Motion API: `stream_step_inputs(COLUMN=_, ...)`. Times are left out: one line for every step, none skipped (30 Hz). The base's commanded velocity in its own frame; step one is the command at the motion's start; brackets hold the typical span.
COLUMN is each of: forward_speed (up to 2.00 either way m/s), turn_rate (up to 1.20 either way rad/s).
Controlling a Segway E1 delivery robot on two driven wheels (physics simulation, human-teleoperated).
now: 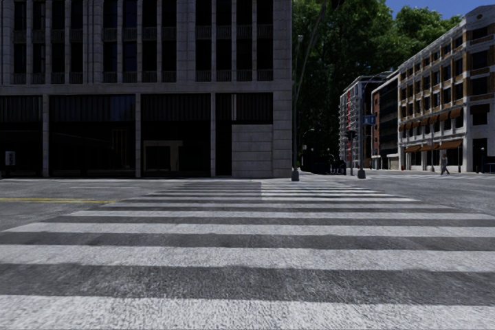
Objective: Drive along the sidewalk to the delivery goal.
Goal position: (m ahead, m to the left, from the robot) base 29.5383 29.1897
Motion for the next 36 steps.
stream_step_inputs(forward_speed=1.93, turn_rate=0.00)
stream_step_inputs(forward_speed=1.93, turn_rate=0.00)
stream_step_inputs(forward_speed=1.93, turn_rate=0.00)
stream_step_inputs(forward_speed=1.93, turn_rate=0.00)
stream_step_inputs(forward_speed=1.93, turn_rate=0.00)
stream_step_inputs(forward_speed=1.93, turn_rate=0.00)
stream_step_inputs(forward_speed=1.93, turn_rate=0.00)
stream_step_inputs(forward_speed=1.93, turn_rate=0.00)
stream_step_inputs(forward_speed=1.93, turn_rate=0.00)
stream_step_inputs(forward_speed=1.93, turn_rate=0.00)
stream_step_inputs(forward_speed=1.93, turn_rate=0.00)
stream_step_inputs(forward_speed=1.93, turn_rate=0.00)
stream_step_inputs(forward_speed=1.93, turn_rate=0.00)
stream_step_inputs(forward_speed=1.93, turn_rate=0.00)
stream_step_inputs(forward_speed=1.93, turn_rate=0.00)
stream_step_inputs(forward_speed=1.93, turn_rate=0.00)
stream_step_inputs(forward_speed=1.93, turn_rate=0.00)
stream_step_inputs(forward_speed=1.93, turn_rate=0.00)
stream_step_inputs(forward_speed=1.93, turn_rate=0.00)
stream_step_inputs(forward_speed=1.93, turn_rate=0.00)
stream_step_inputs(forward_speed=1.93, turn_rate=0.00)
stream_step_inputs(forward_speed=1.93, turn_rate=0.00)
stream_step_inputs(forward_speed=1.93, turn_rate=0.00)
stream_step_inputs(forward_speed=1.93, turn_rate=0.00)
stream_step_inputs(forward_speed=1.93, turn_rate=0.00)
stream_step_inputs(forward_speed=1.93, turn_rate=0.00)
stream_step_inputs(forward_speed=1.93, turn_rate=0.00)
stream_step_inputs(forward_speed=1.93, turn_rate=0.00)
stream_step_inputs(forward_speed=1.93, turn_rate=0.00)
stream_step_inputs(forward_speed=1.93, turn_rate=0.00)
stream_step_inputs(forward_speed=1.93, turn_rate=0.00)
stream_step_inputs(forward_speed=1.93, turn_rate=0.00)
stream_step_inputs(forward_speed=1.93, turn_rate=0.00)
stream_step_inputs(forward_speed=1.93, turn_rate=0.00)
stream_step_inputs(forward_speed=1.93, turn_rate=0.00)
stream_step_inputs(forward_speed=1.93, turn_rate=0.00)
